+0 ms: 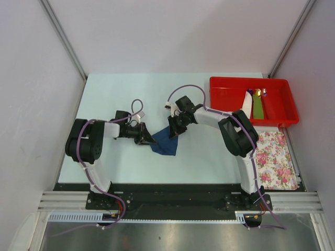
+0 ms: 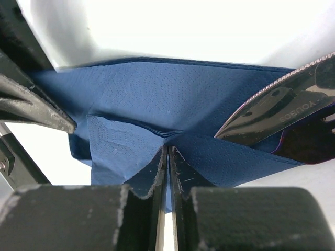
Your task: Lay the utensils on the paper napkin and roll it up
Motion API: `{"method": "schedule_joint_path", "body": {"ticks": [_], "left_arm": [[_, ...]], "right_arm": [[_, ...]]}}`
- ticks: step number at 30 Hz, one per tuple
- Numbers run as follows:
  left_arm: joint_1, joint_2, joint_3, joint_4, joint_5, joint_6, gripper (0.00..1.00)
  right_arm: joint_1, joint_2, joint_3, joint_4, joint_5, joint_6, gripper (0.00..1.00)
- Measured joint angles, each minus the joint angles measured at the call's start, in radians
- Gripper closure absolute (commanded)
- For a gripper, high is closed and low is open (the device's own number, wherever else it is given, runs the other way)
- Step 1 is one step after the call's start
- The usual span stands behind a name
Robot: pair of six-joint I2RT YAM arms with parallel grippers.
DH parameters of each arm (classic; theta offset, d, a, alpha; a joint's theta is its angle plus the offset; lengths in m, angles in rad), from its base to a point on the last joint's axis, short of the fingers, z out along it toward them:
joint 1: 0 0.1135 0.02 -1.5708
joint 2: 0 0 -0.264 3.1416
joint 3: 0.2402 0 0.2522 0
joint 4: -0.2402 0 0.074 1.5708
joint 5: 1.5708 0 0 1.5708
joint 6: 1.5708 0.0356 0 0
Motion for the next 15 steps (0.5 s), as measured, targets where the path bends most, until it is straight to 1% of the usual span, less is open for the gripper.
{"method": "schedule_joint_path", "body": {"ticks": [2, 3, 9, 15], "left_arm": [[-0.006, -0.012, -0.002, 0.012, -0.001, -0.025, 0.88], [-0.011, -0.023, -0.002, 0.022, 0.000, -0.037, 0.89], [-0.082, -0.094, -0.002, 0.097, 0.000, -0.115, 0.88], [-0.172, -0.089, -0.002, 0.172, -0.002, -0.182, 0.88]], "right_arm": [[0.000, 0.000, 0.000, 0.000, -0.001, 0.001, 0.91], [0.000, 0.001, 0.000, 0.000, -0.001, 0.001, 0.91], [0.000, 0.003, 0.003, -0.002, -0.001, 0.008, 0.92], [0.000, 0.005, 0.006, -0.005, -0.001, 0.009, 0.92]]}}
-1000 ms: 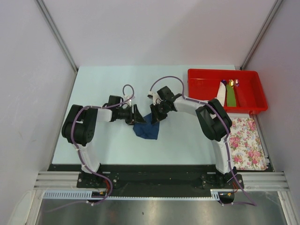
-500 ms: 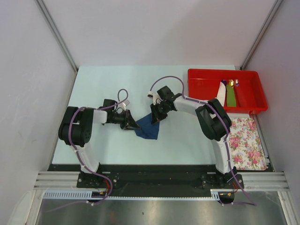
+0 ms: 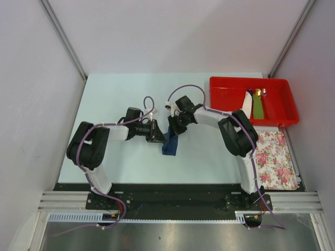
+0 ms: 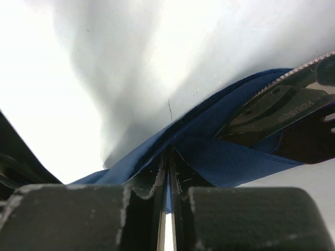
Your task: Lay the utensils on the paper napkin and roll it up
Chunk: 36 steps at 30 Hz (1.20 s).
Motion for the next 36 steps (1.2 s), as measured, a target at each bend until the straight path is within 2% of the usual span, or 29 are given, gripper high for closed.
{"method": "schedule_joint_path", "body": {"ticks": [7, 15, 20, 29, 36], "left_arm": [[-0.072, 0.104, 0.000, 0.084, -0.051, -0.057, 0.88], [-0.069, 0.175, 0.022, 0.054, -0.076, -0.068, 0.99], [-0.068, 0.177, 0.025, 0.048, -0.074, -0.074, 1.00], [-0.068, 0.179, 0.033, 0.035, -0.075, -0.074, 1.00], [-0.068, 0.179, 0.036, 0.029, -0.076, -0.075, 1.00]], "right_arm": [[0.000, 0.000, 0.000, 0.000, 0.001, 0.006, 0.92], [-0.002, 0.000, 0.001, 0.000, -0.006, 0.022, 0.85], [-0.018, 0.000, 0.003, 0.000, -0.042, 0.049, 0.81], [-0.108, -0.023, -0.011, 0.001, -0.149, 0.132, 0.83], [-0.108, -0.025, -0.037, 0.019, -0.174, 0.163, 0.85]]}}
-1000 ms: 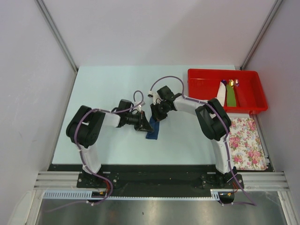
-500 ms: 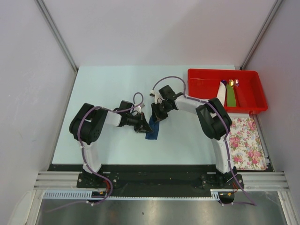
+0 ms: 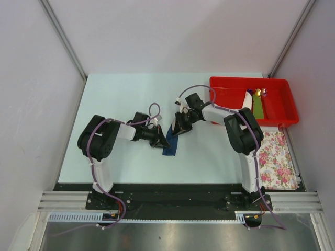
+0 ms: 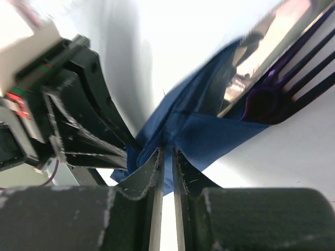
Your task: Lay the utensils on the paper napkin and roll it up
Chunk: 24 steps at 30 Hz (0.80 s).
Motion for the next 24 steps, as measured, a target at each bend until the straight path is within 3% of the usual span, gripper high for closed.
{"method": "schedule_joint_path", "body": {"ticks": [14, 24], "left_arm": [[-0.015, -0.023, 0.000, 0.015, 0.000, -0.012, 1.00], [-0.095, -0.040, 0.020, 0.180, -0.002, -0.088, 1.00]], "right_arm": [[0.008, 0.014, -0.027, 0.011, 0.010, -0.007, 0.90], [0.012, 0.026, -0.028, 0.019, 0.030, -0.001, 0.94]]}}
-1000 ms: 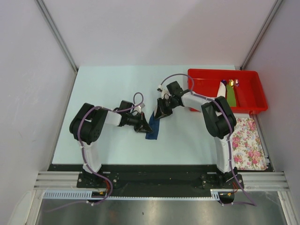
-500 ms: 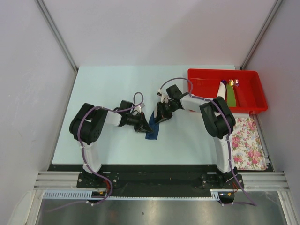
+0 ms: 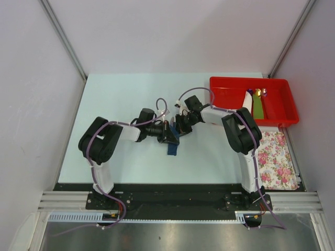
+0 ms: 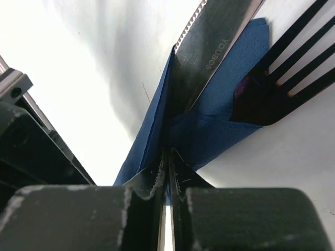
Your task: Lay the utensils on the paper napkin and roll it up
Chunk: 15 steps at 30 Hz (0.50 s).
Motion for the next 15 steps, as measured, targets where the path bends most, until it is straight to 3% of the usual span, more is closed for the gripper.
{"method": "schedule_joint_path", "body": {"ticks": [5, 15], "left_arm": [[-0.012, 0.054, 0.011, 0.038, 0.000, -0.008, 1.00], [-0.010, 0.114, 0.012, 0.041, 0.003, 0.036, 1.00]], "right_arm": [[0.000, 0.000, 0.000, 0.000, 0.002, 0.002, 0.94], [-0.007, 0.000, 0.012, -0.018, -0.014, -0.004, 0.74]]}}
